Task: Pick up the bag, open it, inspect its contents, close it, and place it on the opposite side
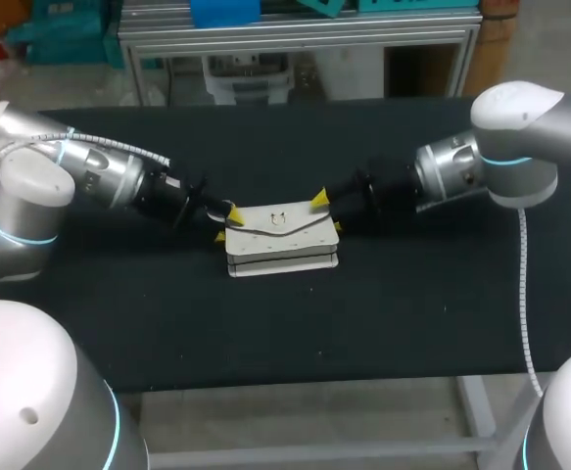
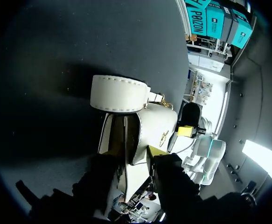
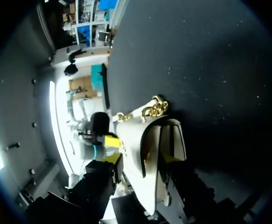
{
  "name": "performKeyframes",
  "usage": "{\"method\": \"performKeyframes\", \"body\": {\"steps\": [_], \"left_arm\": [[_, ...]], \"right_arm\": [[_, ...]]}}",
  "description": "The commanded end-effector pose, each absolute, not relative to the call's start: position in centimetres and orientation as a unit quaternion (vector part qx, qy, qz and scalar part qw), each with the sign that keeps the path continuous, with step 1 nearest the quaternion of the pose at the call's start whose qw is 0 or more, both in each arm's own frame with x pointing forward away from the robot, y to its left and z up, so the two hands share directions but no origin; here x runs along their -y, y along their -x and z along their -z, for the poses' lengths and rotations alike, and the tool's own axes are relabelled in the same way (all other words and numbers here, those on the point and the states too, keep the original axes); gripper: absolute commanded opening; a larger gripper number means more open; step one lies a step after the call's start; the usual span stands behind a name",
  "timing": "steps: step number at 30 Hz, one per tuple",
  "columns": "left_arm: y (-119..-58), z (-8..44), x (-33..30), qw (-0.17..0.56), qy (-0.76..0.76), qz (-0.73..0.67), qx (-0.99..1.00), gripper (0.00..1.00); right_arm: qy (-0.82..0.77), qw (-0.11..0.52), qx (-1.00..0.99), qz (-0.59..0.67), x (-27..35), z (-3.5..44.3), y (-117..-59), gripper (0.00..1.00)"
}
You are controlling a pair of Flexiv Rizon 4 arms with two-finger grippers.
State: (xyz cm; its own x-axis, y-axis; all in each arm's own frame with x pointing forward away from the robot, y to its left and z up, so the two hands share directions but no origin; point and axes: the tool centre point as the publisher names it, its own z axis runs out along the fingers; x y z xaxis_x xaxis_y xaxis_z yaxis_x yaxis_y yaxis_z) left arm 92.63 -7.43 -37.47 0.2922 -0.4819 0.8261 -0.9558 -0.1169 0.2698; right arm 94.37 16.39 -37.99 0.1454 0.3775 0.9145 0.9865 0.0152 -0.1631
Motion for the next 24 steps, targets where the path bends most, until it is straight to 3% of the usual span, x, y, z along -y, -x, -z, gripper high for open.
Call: {"method": "performKeyframes", "body": {"steps": [1, 2, 11, 13, 14, 16, 20, 24], "left_arm": [[-93.2, 38.4, 7.6, 0.420, -0.685, -0.288, 0.521, 0.07], [-93.2, 38.4, 7.6, 0.420, -0.685, -0.289, 0.521, 0.00], [-93.6, 38.5, 7.9, 0.418, -0.681, -0.287, 0.528, 0.01], [-93.6, 38.4, 7.9, 0.416, -0.681, -0.288, 0.530, 0.47], [-93.6, 38.2, 7.9, 0.415, -0.679, -0.289, 0.531, 0.74], [-93.5, 37.9, 7.9, 0.413, -0.678, -0.293, 0.533, 0.73], [-93.4, 37.6, 8.0, 0.409, -0.675, -0.297, 0.537, 0.51], [-93.7, 37.9, 8.1, 0.412, -0.673, -0.297, 0.537, 0.42]], "right_arm": [[0.613, 0.445, 0.555, 0.343, -16.9, 38.8, -94.3, 0.31], [0.613, 0.445, 0.555, 0.344, -16.9, 38.8, -94.2, 0.00], [0.618, 0.421, 0.561, 0.355, -16.7, 39.6, -93.9, 0.00], [0.616, 0.409, 0.565, 0.367, -16.6, 39.2, -93.8, 0.00], [0.612, 0.397, 0.570, 0.377, -16.6, 38.9, -93.9, 0.19], [0.604, 0.394, 0.569, 0.395, -16.5, 38.2, -94.0, 0.39], [0.600, 0.376, 0.567, 0.420, -16.2, 37.3, -94.3, 0.36], [0.602, 0.374, 0.563, 0.426, -16.1, 37.4, -94.6, 0.28]]}}
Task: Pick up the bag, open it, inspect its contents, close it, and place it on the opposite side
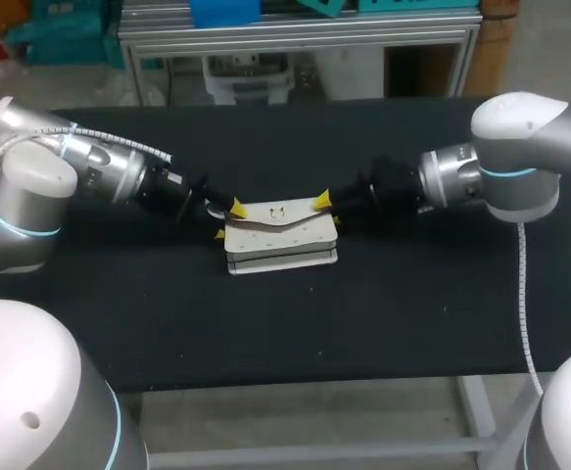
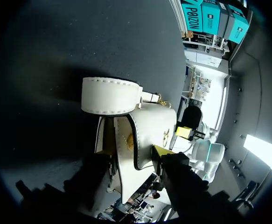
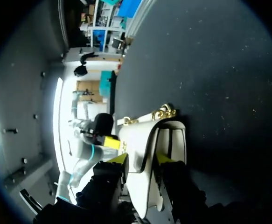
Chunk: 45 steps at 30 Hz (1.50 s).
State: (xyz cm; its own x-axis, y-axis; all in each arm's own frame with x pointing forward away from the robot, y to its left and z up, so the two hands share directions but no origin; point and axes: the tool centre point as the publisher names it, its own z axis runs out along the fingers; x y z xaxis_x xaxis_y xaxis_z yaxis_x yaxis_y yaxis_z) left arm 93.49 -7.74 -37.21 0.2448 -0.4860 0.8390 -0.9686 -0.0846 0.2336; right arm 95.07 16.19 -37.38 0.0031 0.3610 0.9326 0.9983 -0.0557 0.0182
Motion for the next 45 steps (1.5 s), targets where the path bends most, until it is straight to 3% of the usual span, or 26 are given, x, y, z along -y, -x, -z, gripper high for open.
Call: {"method": "performKeyframes", "body": {"steps": [1, 7, 10, 11, 16, 17, 18, 19, 20, 21, 22, 23, 27, 31, 34, 38, 40, 45], "left_arm": [[-93.9, 38.0, 8.1, 0.413, -0.674, -0.297, 0.536, 0.38], [-94.5, 38.8, 8.1, 0.418, -0.679, -0.297, 0.525, 0.20], [-94.5, 39.3, 8.0, 0.419, -0.682, -0.297, 0.520, 0.00], [-94.5, 39.4, 8.0, 0.419, -0.682, -0.298, 0.520, 0.00], [-94.3, 39.3, 7.9, 0.411, -0.685, -0.298, 0.523, 0.00], [-94.2, 39.1, 7.9, 0.410, -0.684, -0.299, 0.524, 0.10], [-94.0, 38.9, 7.9, 0.408, -0.682, -0.301, 0.527, 0.46], [-93.8, 38.5, 7.9, 0.404, -0.680, -0.304, 0.531, 0.73], [-93.6, 38.3, 7.9, 0.401, -0.679, -0.307, 0.533, 0.83], [-93.5, 38.1, 7.9, 0.399, -0.679, -0.310, 0.533, 0.87], [-93.4, 37.9, 7.9, 0.397, -0.678, -0.311, 0.534, 0.89], [-93.4, 37.7, 7.9, 0.395, -0.677, -0.313, 0.536, 0.89], [-93.3, 37.4, 7.8, 0.390, -0.676, -0.320, 0.537, 0.88], [-93.4, 37.2, 7.8, 0.387, -0.677, -0.326, 0.534, 0.80], [-93.5, 37.0, 7.8, 0.388, -0.676, -0.329, 0.533, 0.62], [-93.6, 36.5, 7.8, 0.390, -0.674, -0.334, 0.531, 0.56], [-93.6, 36.3, 8.0, 0.390, -0.673, -0.336, 0.531, 0.46], [-94.0, 36.0, 8.3, 0.386, -0.674, -0.337, 0.532, 0.46]], "right_arm": [[0.603, 0.375, 0.561, 0.426, -16.1, 37.6, -94.6, 0.25], [0.608, 0.387, 0.553, 0.417, -16.6, 39.2, -94.8, 0.26], [0.613, 0.392, 0.552, 0.408, -16.8, 40.2, -94.8, 0.24], [0.613, 0.395, 0.552, 0.404, -16.8, 40.3, -94.7, 0.00], [0.616, 0.385, 0.558, 0.401, -16.7, 40.3, -94.7, 0.00], [0.615, 0.384, 0.558, 0.403, -16.7, 40.1, -94.7, 0.00], [0.613, 0.382, 0.557, 0.410, -16.6, 39.8, -94.7, 0.00], [0.612, 0.379, 0.557, 0.414, -16.5, 39.4, -94.7, 0.16], [0.611, 0.376, 0.558, 0.418, -16.5, 39.0, -94.7, 0.40], [0.609, 0.375, 0.557, 0.422, -16.5, 38.8, -94.8, 0.51], [0.608, 0.372, 0.558, 0.426, -16.5, 38.5, -94.8, 0.85], [0.607, 0.370, 0.558, 0.429, -16.5, 38.2, -94.8, 1.00], [0.602, 0.366, 0.560, 0.436, -16.5, 37.7, -94.9, 1.00], [0.601, 0.361, 0.557, 0.445, -16.5, 37.5, -95.0, 1.00], [0.600, 0.356, 0.553, 0.455, -16.4, 37.3, -95.1, 0.92], [0.598, 0.353, 0.551, 0.462, -16.4, 36.9, -95.2, 0.86], [0.596, 0.352, 0.551, 0.466, -16.4, 36.7, -95.3, 0.76], [0.594, 0.351, 0.550, 0.471, -16.7, 36.4, -95.5, 0.67]]}}
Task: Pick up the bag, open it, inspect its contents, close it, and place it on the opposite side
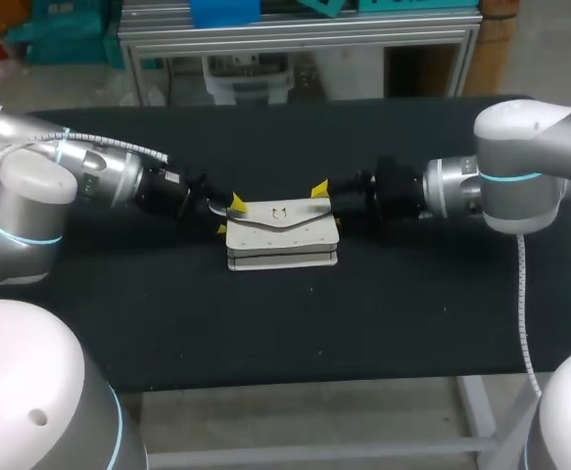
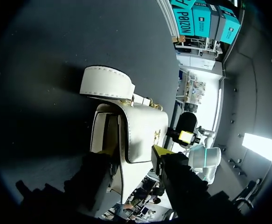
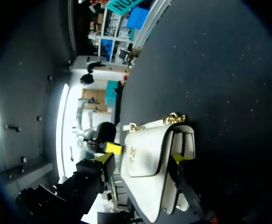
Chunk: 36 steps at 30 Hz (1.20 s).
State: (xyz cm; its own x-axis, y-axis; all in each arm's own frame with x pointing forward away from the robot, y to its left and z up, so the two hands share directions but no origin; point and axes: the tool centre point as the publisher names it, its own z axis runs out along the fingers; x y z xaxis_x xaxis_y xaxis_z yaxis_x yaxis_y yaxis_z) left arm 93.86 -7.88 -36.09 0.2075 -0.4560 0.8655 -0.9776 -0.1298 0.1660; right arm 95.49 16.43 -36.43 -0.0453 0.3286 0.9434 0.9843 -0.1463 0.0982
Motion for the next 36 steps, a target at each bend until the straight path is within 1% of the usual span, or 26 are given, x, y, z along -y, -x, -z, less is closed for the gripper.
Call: {"method": "performKeyframes", "body": {"steps": [1, 2, 3, 4, 5, 6, 7, 12, 14, 16, 17, 18, 19, 20, 21, 22, 23, 25, 28, 29, 30, 32, 33, 36], "left_arm": [[-94.1, 36.0, 8.4, 0.385, -0.674, -0.337, 0.532, 0.47], [-94.1, 36.0, 8.4, 0.385, -0.675, -0.337, 0.532, 0.46], [-94.2, 36.0, 8.5, 0.384, -0.675, -0.337, 0.532, 0.44], [-94.2, 35.9, 8.5, 0.383, -0.676, -0.337, 0.532, 0.38], [-94.2, 35.8, 8.6, 0.381, -0.676, -0.338, 0.532, 0.28], [-94.2, 35.6, 8.6, 0.380, -0.675, -0.341, 0.532, 0.16], [-94.2, 35.5, 8.5, 0.380, -0.675, -0.342, 0.532, 0.00], [-94.3, 36.0, 8.6, 0.376, -0.678, -0.337, 0.534, 0.00], [-94.4, 36.6, 8.8, 0.379, -0.681, -0.330, 0.533, 0.42], [-94.5, 37.1, 8.8, 0.380, -0.683, -0.327, 0.531, 0.57], [-94.5, 37.2, 8.8, 0.384, -0.683, -0.326, 0.529, 0.65], [-94.6, 37.3, 8.8, 0.384, -0.684, -0.325, 0.528, 0.68], [-94.6, 37.4, 8.8, 0.385, -0.684, -0.324, 0.528, 0.71], [-94.6, 37.5, 8.8, 0.386, -0.684, -0.323, 0.527, 0.77], [-94.6, 37.6, 8.7, 0.388, -0.684, -0.323, 0.527, 0.79], [-94.6, 37.7, 8.7, 0.389, -0.684, -0.322, 0.526, 0.83], [-94.6, 37.9, 8.7, 0.393, -0.684, -0.322, 0.524, 0.85], [-94.7, 38.3, 8.6, 0.396, -0.684, -0.321, 0.522, 0.89], [-94.8, 38.7, 8.5, 0.402, -0.685, -0.319, 0.517, 0.91], [-94.8, 38.8, 8.4, 0.404, -0.685, -0.320, 0.515, 0.91], [-94.9, 38.8, 8.4, 0.405, -0.685, -0.320, 0.515, 0.88], [-94.9, 38.5, 8.3, 0.404, -0.685, -0.322, 0.514, 0.83], [-94.8, 38.2, 8.3, 0.402, -0.684, -0.325, 0.515, 0.81], [-94.4, 37.1, 8.4, 0.394, -0.677, -0.335, 0.523, 0.81]], "right_arm": [[0.592, 0.352, 0.552, 0.470, -16.8, 36.4, -95.5, 0.66], [0.592, 0.352, 0.554, 0.469, -16.9, 36.4, -95.5, 0.62], [0.591, 0.352, 0.555, 0.468, -17.0, 36.4, -95.5, 0.50], [0.591, 0.352, 0.555, 0.468, -17.0, 36.4, -95.5, 0.45], [0.590, 0.352, 0.556, 0.467, -17.0, 36.3, -95.5, 0.38], [0.590, 0.349, 0.559, 0.467, -17.0, 36.3, -95.5, 0.30], [0.589, 0.349, 0.559, 0.467, -17.0, 36.3, -95.5, 0.00], [0.592, 0.349, 0.560, 0.462, -16.8, 36.7, -95.2, 0.00], [0.596, 0.354, 0.558, 0.457, -16.8, 37.2, -95.1, 0.00], [0.598, 0.354, 0.556, 0.456, -16.8, 37.5, -95.1, 0.00], [0.599, 0.355, 0.555, 0.455, -16.8, 37.6, -95.1, 0.05], [0.599, 0.355, 0.555, 0.454, -16.8, 37.7, -95.0, 0.15], [0.600, 0.355, 0.555, 0.454, -16.8, 37.7, -95.0, 0.28], [0.600, 0.356, 0.555, 0.453, -16.8, 37.7, -95.0, 0.41], [0.600, 0.356, 0.555, 0.453, -16.8, 37.7, -95.1, 0.72], [0.601, 0.356, 0.554, 0.453, -16.8, 37.7, -95.1, 0.95], [0.601, 0.356, 0.554, 0.453, -16.7, 37.8, -95.1, 0.98], [0.604, 0.357, 0.551, 0.451, -16.7, 38.1, -95.1, 0.98], [0.608, 0.359, 0.550, 0.446, -16.8, 38.7, -95.0, 1.00], [0.608, 0.360, 0.550, 0.446, -16.8, 38.8, -95.0, 0.95], [0.609, 0.360, 0.549, 0.445, -16.8, 38.8, -95.0, 0.89], [0.609, 0.359, 0.550, 0.445, -16.8, 38.8, -95.0, 0.51], [0.609, 0.358, 0.550, 0.446, -16.8, 38.6, -95.0, 0.48], [0.602, 0.349, 0.553, 0.457, -16.7, 37.5, -95.3, 0.50]]}}
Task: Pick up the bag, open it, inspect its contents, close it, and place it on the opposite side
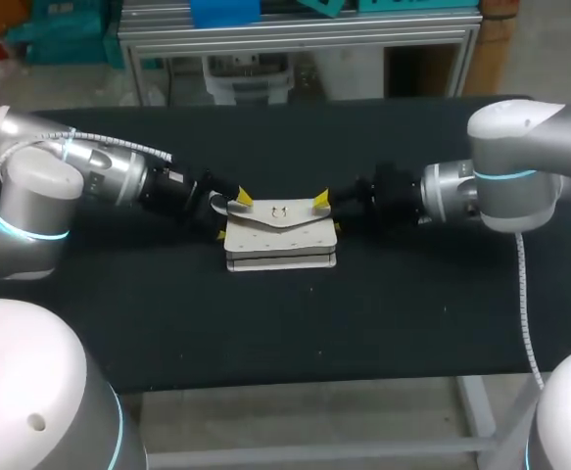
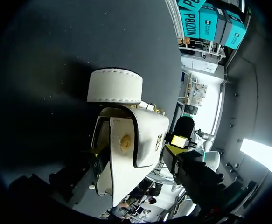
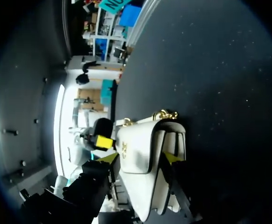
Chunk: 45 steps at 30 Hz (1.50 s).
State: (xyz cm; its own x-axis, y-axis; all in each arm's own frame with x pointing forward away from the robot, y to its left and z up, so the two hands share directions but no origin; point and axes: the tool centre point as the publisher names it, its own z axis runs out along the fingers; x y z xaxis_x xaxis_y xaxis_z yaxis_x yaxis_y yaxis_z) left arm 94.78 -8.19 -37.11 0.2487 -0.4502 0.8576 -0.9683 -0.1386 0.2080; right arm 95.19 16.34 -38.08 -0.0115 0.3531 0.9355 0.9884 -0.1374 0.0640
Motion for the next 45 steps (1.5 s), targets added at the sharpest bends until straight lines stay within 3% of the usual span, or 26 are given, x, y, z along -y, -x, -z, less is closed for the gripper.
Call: {"method": "performKeyframes", "body": {"steps": [1, 4, 6, 10, 12, 14, 15, 16, 17, 20, 21, 22, 23, 24, 25, 26, 27, 29, 30, 31, 38, 39, 40, 42, 45], "left_arm": [[-94.3, 36.8, 8.5, 0.392, -0.675, -0.338, 0.525, 0.81], [-94.1, 36.0, 8.6, 0.392, -0.671, -0.343, 0.527, 0.72], [-94.1, 35.7, 8.7, 0.396, -0.669, -0.344, 0.527, 0.51], [-94.0, 35.3, 8.9, 0.395, -0.667, -0.345, 0.528, 0.47], [-93.9, 35.0, 9.0, 0.392, -0.667, -0.348, 0.530, 0.38], [-93.8, 34.8, 9.1, 0.389, -0.667, -0.349, 0.531, 0.21], [-93.8, 34.7, 9.1, 0.388, -0.667, -0.349, 0.532, 0.03], [-93.8, 34.7, 9.1, 0.387, -0.667, -0.349, 0.532, 0.00], [-93.8, 34.7, 9.1, 0.386, -0.667, -0.349, 0.533, 0.00], [-93.7, 35.0, 9.2, 0.384, -0.670, -0.347, 0.533, 0.37], [-93.7, 35.1, 9.2, 0.383, -0.670, -0.347, 0.532, 0.39], [-93.7, 35.2, 9.2, 0.383, -0.672, -0.346, 0.531, 0.41], [-93.8, 35.4, 9.1, 0.383, -0.673, -0.345, 0.530, 0.43], [-93.8, 35.5, 9.1, 0.383, -0.675, -0.343, 0.529, 0.45], [-93.8, 35.6, 9.1, 0.382, -0.677, -0.342, 0.528, 0.47], [-93.9, 35.7, 9.1, 0.382, -0.678, -0.341, 0.527, 0.48], [-93.9, 35.8, 9.0, 0.381, -0.680, -0.340, 0.526, 0.51], [-93.9, 35.9, 8.9, 0.378, -0.683, -0.339, 0.526, 0.83], [-93.8, 35.9, 8.8, 0.376, -0.683, -0.339, 0.526, 0.97], [-93.7, 35.9, 8.6, 0.374, -0.684, -0.340, 0.526, 1.00], [-91.7, 35.5, 7.5, 0.366, -0.676, -0.351, 0.535, 0.99], [-91.5, 35.5, 7.4, 0.365, -0.675, -0.352, 0.535, 0.93], [-91.2, 35.5, 7.4, 0.364, -0.675, -0.353, 0.536, 0.77], [-90.8, 35.5, 7.2, 0.364, -0.673, -0.356, 0.537, 0.55], [-90.3, 35.6, 7.3, 0.371, -0.666, -0.355, 0.541, 0.42]], "right_arm": [[0.600, 0.346, 0.555, 0.461, -16.7, 37.2, -95.4, 0.53], [0.594, 0.342, 0.557, 0.468, -16.8, 36.3, -95.6, 0.56], [0.592, 0.341, 0.558, 0.470, -16.8, 36.1, -95.7, 0.53], [0.591, 0.341, 0.560, 0.469, -16.9, 36.2, -95.6, 0.54], [0.591, 0.341, 0.560, 0.470, -16.9, 36.2, -95.5, 0.49], [0.591, 0.341, 0.560, 0.470, -16.9, 36.3, -95.4, 0.40], [0.591, 0.341, 0.561, 0.470, -16.9, 36.2, -95.4, 0.19], [0.590, 0.341, 0.561, 0.469, -16.9, 36.2, -95.4, 0.00], [0.590, 0.341, 0.562, 0.469, -16.9, 36.2, -95.3, 0.00], [0.590, 0.341, 0.562, 0.470, -16.8, 36.2, -95.3, 0.00], [0.590, 0.341, 0.561, 0.470, -16.8, 36.2, -95.2, 0.00], [0.591, 0.341, 0.561, 0.469, -16.8, 36.3, -95.2, 0.07], [0.591, 0.341, 0.561, 0.469, -16.8, 36.3, -95.2, 0.21], [0.591, 0.341, 0.561, 0.468, -16.8, 36.3, -95.1, 0.29], [0.592, 0.341, 0.561, 0.467, -16.7, 36.3, -95.1, 0.27], [0.591, 0.340, 0.566, 0.464, -16.7, 36.3, -95.0, 0.00], [0.591, 0.339, 0.568, 0.462, -16.8, 36.4, -95.0, 0.00], [0.593, 0.337, 0.566, 0.464, -16.8, 36.4, -94.9, 0.00], [0.593, 0.339, 0.565, 0.463, -16.7, 36.3, -94.9, 0.30], [0.595, 0.337, 0.565, 0.462, -16.6, 36.3, -94.9, 1.00], [0.603, 0.337, 0.557, 0.461, -15.3, 36.0, -94.7, 1.00], [0.604, 0.337, 0.557, 0.459, -15.0, 36.0, -94.7, 1.00], [0.605, 0.336, 0.557, 0.459, -14.8, 36.0, -94.7, 1.00], [0.607, 0.335, 0.556, 0.459, -14.3, 36.0, -94.6, 1.00], [0.610, 0.332, 0.552, 0.461, -13.4, 35.8, -94.5, 1.00]]}}
